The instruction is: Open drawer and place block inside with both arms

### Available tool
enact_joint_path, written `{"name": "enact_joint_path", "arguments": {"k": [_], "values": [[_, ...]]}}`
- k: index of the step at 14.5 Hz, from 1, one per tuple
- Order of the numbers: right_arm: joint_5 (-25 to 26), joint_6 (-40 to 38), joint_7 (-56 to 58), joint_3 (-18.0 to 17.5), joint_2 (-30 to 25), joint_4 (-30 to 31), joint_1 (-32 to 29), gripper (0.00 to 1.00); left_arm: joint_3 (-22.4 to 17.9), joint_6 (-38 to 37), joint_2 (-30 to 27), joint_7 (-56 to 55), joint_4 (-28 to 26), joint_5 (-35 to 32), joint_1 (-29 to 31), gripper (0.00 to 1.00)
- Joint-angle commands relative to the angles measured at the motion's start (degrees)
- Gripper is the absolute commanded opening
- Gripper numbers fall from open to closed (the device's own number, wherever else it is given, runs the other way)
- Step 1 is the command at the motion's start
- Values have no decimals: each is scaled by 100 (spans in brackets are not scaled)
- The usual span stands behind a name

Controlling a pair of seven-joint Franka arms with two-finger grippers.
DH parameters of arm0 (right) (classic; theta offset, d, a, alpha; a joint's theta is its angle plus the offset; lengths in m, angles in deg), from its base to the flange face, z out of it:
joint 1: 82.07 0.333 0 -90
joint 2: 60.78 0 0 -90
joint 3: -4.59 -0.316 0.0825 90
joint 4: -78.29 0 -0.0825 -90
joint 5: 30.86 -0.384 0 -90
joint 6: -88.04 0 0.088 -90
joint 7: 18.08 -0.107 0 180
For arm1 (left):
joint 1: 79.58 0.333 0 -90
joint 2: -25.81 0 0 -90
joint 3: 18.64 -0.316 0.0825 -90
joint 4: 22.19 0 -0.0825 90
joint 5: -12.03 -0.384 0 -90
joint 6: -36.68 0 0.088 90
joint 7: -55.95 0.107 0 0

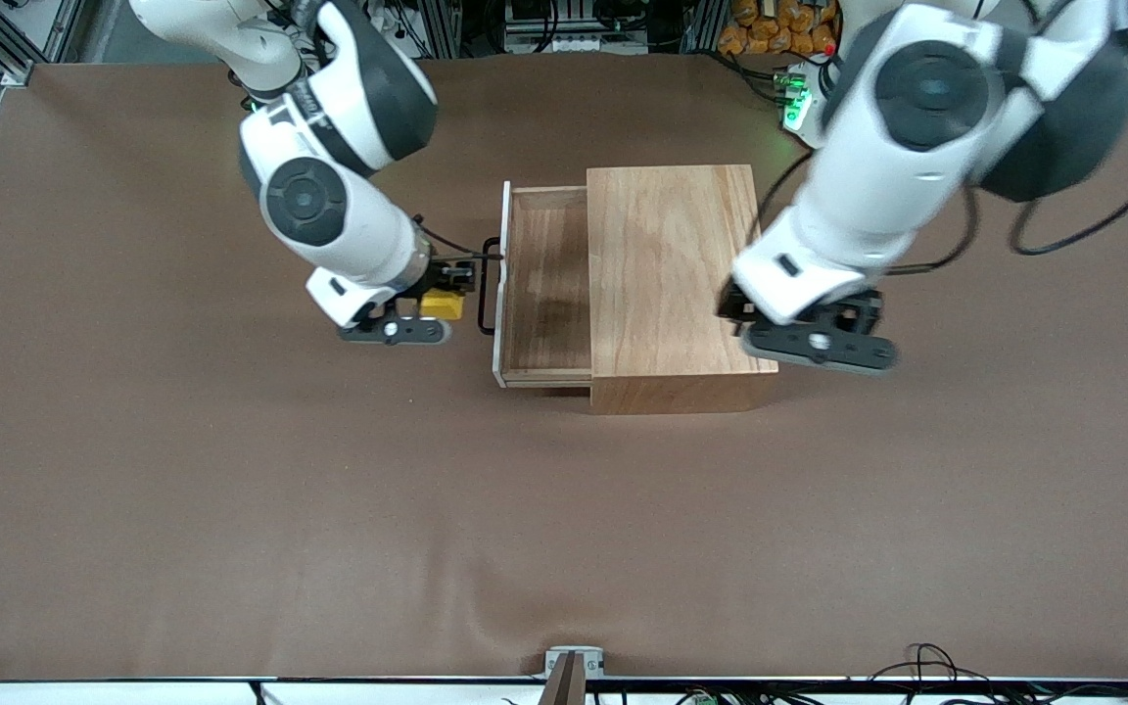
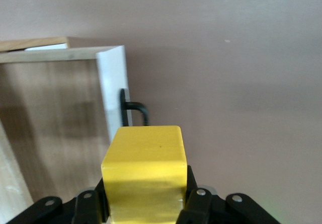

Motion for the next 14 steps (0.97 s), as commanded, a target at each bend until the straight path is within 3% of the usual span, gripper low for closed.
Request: {"name": "enact_joint_path", "arguments": {"k": [1,4,7,9,11,14], "values": [[-100,327,-51,59,226,-26,349,0,450,-441,-369,595,-206,137,900,100],[-91,715,-200,59,481,-26,684,0,451,-654,-921,675,-591,180,1287,100],[-91,1040,-253,59,710,-26,869,0,434,-646,-2010,903,-1828,812,1885,100],[-91,1145,-253,59,833,-17,930,0,372,-654,-2539,904,-2314,813,1921,100],[-91,1243,-253,59,938,-17,1018,0,241,-680,-2812,904,-2525,778,1930,100],[-91,1383,-262,59,1062,-17,1106,0,-32,-663,-2639,895,-2317,735,1747,100]]}}
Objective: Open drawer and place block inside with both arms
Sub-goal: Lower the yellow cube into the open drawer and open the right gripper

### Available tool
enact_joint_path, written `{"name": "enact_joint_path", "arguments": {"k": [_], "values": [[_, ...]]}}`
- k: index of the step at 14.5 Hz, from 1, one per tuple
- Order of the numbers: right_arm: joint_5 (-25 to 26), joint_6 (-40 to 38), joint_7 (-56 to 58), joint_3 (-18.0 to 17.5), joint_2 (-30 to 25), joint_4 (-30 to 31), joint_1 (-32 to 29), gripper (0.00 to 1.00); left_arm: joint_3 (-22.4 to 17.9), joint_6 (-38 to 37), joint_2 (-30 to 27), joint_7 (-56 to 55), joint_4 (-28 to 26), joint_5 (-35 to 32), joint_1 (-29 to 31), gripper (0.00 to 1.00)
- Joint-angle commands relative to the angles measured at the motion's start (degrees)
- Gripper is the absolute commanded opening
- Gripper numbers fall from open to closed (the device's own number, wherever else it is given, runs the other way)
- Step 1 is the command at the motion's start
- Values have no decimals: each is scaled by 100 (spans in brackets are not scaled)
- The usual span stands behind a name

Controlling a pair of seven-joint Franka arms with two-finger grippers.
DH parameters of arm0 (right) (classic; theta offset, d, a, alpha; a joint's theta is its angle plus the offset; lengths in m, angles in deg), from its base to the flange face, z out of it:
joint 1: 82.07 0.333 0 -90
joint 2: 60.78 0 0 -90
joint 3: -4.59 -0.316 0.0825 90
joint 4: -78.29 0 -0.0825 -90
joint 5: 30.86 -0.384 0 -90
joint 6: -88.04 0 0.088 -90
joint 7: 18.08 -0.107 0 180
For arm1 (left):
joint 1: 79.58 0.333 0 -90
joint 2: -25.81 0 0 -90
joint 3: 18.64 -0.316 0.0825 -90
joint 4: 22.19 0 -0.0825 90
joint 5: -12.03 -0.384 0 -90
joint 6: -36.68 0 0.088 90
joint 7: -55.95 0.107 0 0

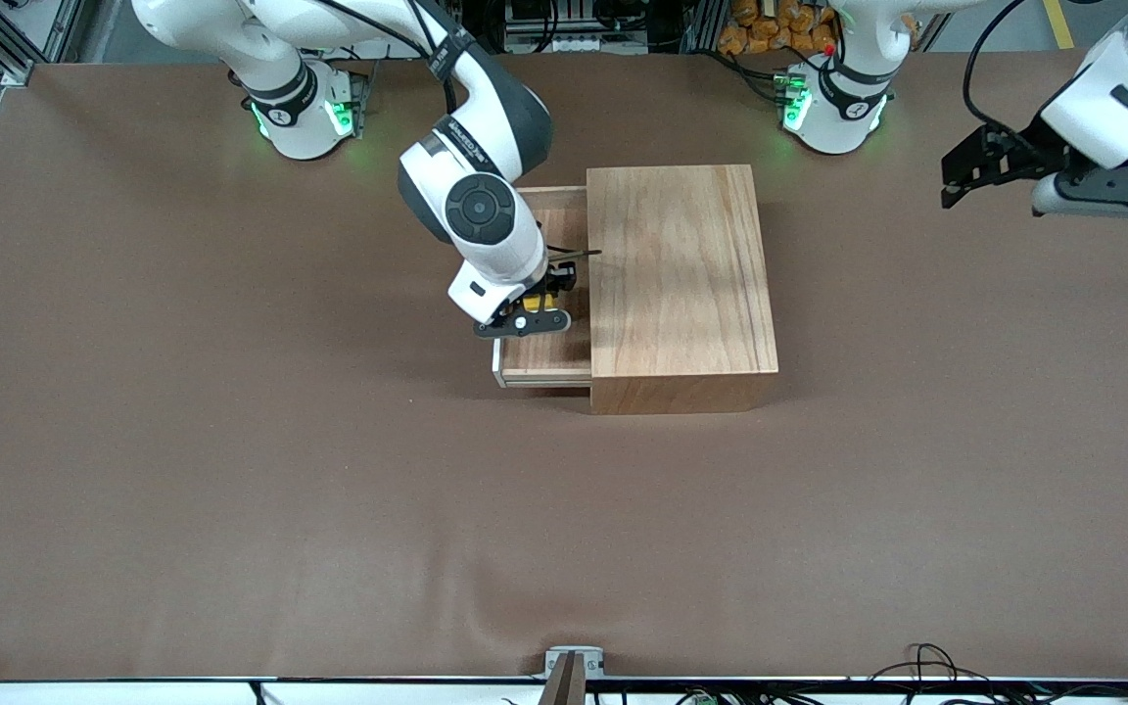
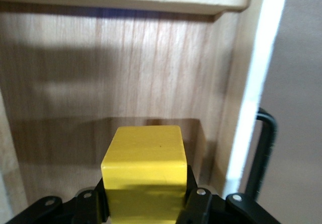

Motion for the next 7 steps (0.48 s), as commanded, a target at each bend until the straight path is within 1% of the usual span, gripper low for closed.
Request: {"name": "enact_joint_path", "arguments": {"k": [1,2,3,4,5,7], "values": [[-71,83,-59,56,81,-44,111,0,-210,97,198,36,182,-55,-273,100],[-71,83,-59,56,81,-44,111,2,-350,97,339,44,375,-178,-405,100],[-71,83,-67,65,90,-44,111,10,-473,88,488,53,595,-248,-511,100],[-71,83,-67,65,90,-44,120,39,-553,88,568,62,684,-249,-538,100],[-62,83,-85,65,81,-44,138,99,-588,88,604,62,702,-249,-538,100],[-53,49,-103,73,20,-61,86,100,-589,88,665,88,694,-249,-530,100]]}}
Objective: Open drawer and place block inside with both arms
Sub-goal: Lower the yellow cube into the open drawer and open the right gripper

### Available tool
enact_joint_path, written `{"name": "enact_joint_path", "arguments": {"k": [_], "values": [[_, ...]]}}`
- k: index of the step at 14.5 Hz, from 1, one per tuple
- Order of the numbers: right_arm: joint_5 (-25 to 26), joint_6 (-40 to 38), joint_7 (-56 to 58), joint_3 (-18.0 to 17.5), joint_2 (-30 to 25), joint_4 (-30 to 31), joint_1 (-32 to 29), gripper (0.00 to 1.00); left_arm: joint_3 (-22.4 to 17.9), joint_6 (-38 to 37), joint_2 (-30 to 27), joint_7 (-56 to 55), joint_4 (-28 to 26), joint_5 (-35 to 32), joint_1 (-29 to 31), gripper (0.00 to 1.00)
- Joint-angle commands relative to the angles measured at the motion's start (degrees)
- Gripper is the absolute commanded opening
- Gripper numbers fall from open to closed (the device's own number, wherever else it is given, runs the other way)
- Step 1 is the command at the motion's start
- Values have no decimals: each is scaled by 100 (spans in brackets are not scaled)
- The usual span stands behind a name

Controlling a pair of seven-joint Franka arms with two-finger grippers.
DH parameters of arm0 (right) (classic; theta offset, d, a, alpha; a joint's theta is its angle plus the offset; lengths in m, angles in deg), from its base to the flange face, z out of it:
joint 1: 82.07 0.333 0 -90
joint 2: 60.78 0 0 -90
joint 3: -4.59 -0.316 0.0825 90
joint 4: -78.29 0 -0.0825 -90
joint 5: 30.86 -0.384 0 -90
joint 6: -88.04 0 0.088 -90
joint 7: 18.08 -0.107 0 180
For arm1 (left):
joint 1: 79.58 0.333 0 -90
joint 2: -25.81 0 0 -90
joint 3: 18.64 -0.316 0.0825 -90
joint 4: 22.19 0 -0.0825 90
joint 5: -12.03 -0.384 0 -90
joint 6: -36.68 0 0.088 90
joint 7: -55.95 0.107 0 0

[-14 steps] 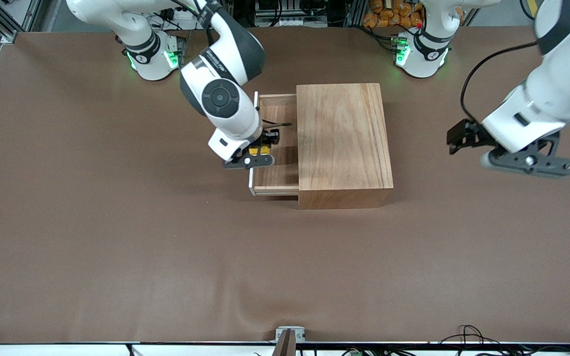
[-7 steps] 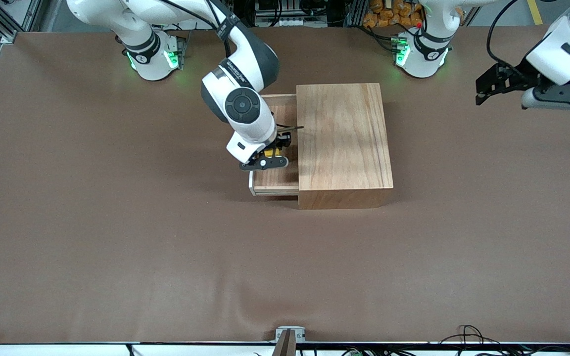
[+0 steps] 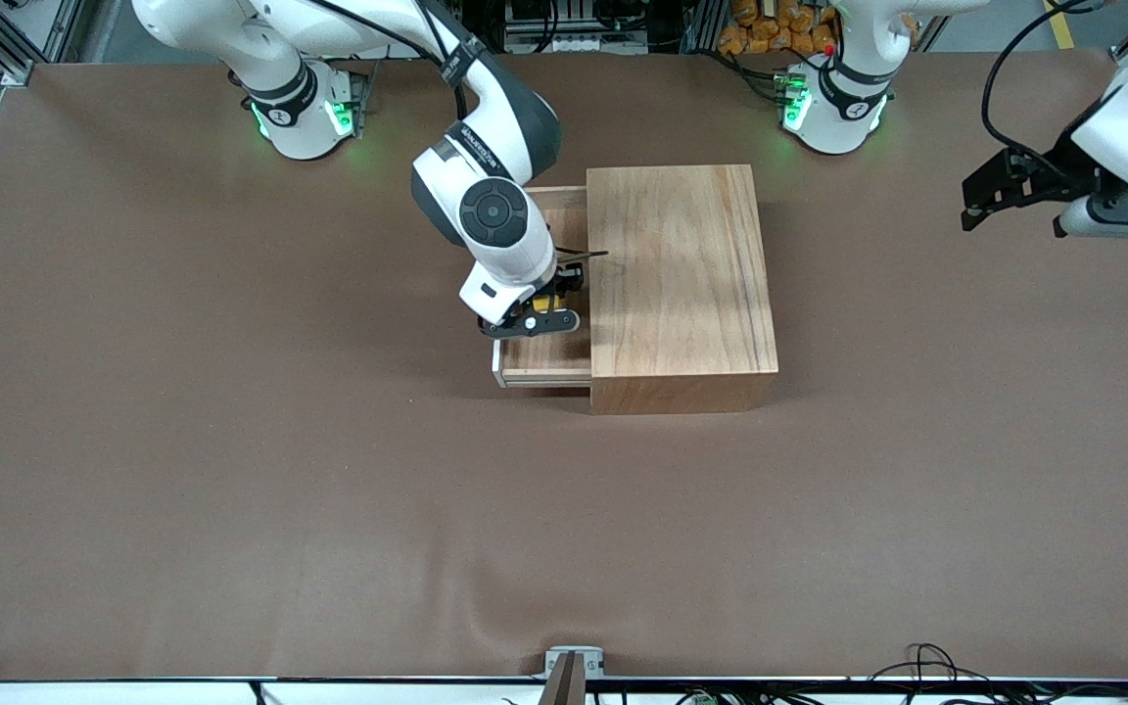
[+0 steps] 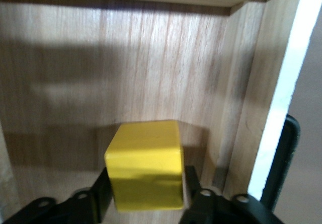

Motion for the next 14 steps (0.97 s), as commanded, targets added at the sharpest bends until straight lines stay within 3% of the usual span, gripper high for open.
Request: {"name": "enact_joint_path", "arguments": {"k": [1,5,9,11,14], "values": [[-61,-63,-92,77,-104,-61,-8,100,-66,-63,179,84,210,-116,-72,100],[-62,-264,-66,112,-446,-166,-253,100,-57,-63,179,84,210,-107,-64,100],[-53,-1299,-66,112,-622,-780,-754,100,-74,-63,240,13,210,-99,-55,100],[26,-1627,83,112,-841,-834,-1184,100,-415,-37,328,267,210,-55,-46,100],[79,-2022,1187,121,-1193,-755,-1992,100,-505,-19,381,401,219,-142,-64,100]]}}
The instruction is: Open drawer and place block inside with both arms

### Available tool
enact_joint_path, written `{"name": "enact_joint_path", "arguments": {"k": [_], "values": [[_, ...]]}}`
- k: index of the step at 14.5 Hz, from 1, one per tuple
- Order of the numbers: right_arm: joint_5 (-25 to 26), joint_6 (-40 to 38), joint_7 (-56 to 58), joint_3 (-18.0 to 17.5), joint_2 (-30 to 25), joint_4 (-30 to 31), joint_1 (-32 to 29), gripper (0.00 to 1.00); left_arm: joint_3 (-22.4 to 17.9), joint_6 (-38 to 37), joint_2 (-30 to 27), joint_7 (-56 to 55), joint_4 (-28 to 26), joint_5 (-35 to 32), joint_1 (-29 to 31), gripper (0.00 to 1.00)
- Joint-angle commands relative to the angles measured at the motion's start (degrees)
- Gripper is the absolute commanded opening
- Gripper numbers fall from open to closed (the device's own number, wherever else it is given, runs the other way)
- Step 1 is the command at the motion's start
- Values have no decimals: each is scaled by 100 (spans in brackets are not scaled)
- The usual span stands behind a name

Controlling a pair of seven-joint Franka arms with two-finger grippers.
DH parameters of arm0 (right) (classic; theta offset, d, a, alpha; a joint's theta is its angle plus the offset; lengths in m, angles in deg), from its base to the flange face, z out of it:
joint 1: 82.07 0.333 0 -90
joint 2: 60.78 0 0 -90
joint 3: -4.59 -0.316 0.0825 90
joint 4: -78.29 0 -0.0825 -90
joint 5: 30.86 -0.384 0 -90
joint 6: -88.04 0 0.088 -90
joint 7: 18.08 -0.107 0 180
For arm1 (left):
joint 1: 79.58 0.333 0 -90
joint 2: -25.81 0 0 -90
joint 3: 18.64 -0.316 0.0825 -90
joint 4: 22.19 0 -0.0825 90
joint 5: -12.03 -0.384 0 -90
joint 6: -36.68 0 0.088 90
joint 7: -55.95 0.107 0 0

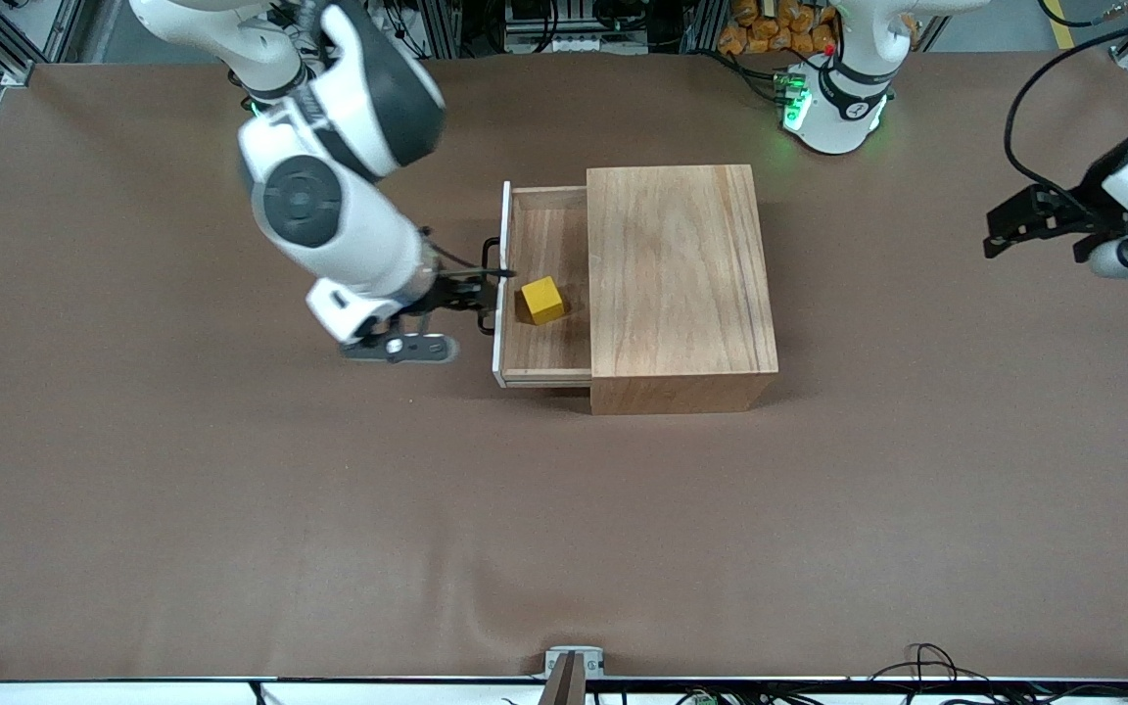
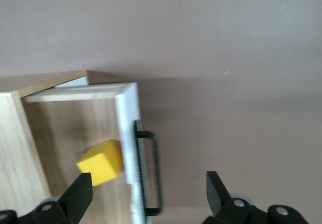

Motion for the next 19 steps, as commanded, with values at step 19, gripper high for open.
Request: {"name": "enact_joint_path", "arguments": {"k": [19], "values": [[1082,-1104,3200,91,-2527,1080,-2889,100,-65,-64,1,84,283,-252,-23,100]]}}
